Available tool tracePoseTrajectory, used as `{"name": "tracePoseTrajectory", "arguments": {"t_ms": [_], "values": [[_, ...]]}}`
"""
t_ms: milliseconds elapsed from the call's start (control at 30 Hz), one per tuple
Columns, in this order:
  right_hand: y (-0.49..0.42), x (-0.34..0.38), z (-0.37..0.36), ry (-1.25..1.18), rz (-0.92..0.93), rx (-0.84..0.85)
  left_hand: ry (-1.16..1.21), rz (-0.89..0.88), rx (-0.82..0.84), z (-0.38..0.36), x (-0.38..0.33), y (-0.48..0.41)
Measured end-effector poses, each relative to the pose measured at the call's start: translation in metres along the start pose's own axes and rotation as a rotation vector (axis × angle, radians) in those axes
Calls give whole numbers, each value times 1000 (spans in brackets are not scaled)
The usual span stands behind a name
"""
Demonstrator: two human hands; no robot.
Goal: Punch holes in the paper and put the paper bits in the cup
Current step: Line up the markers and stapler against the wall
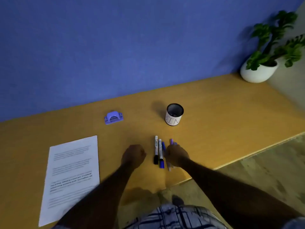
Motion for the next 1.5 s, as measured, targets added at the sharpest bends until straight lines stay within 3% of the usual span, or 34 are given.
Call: {"name": "tracePoseTrajectory", "arguments": {"t_ms": [100,267,533,733,1100,1200,1333,1500], "values": [[-5,0,-7,20,-31,29,205,56,-75,-6,-14,-14],[-13,-1,-12,15,-75,42,197,146,32,-24,-37,-31],[-27,5,-15,32,-41,46,161,237,45,-45,-36,-39],[-31,8,-19,-91,-24,45,235,258,65,-48,-33,-38],[-34,11,-25,-312,-136,72,142,268,52,-49,-26,-46],[-33,8,-27,-393,-166,79,251,246,60,-50,-20,-48],[-29,6,-24,-489,-114,65,568,212,73,-41,-15,-47],[-27,15,-6,-811,-52,-44,891,158,143,-24,-16,-39]]}}
Point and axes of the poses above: each hand's wrist, its own y-axis away from the middle knuckle, its own z-axis out of the back of the hand, x = y × z, the point moved 4 cm from there along -y, towards the middle knuckle, and after that the axes turned 1 degree about x, right-handed, at the moved point
